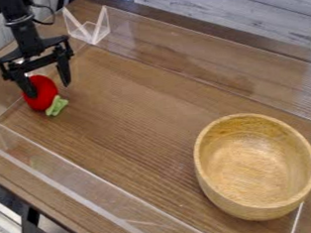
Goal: Move the red object to the right side of the table
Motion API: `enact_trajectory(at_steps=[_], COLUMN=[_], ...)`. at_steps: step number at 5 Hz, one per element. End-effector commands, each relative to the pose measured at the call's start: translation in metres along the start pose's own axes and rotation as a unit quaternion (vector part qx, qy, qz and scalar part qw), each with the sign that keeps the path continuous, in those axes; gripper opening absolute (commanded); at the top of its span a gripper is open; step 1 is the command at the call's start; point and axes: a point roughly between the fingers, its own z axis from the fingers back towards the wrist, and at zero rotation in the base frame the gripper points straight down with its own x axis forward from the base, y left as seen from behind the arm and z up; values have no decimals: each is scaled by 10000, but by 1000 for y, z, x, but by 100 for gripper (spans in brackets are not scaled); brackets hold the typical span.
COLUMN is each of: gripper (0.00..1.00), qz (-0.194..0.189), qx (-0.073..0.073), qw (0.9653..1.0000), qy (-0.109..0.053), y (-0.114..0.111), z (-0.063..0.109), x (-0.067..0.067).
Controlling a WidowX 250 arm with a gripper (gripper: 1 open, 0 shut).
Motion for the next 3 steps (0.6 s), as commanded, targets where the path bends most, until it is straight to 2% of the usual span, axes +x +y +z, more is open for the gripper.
enact_trajectory(at_steps=[1,2,3], gripper=[100,100,100], qz=[142,252,317], qx=[-137,-212,-280], qw=[9994,9988,9979], qy=[-279,-361,-486], y=[-12,-20,-26], z=[3,-2,1], x=[15,21,22])
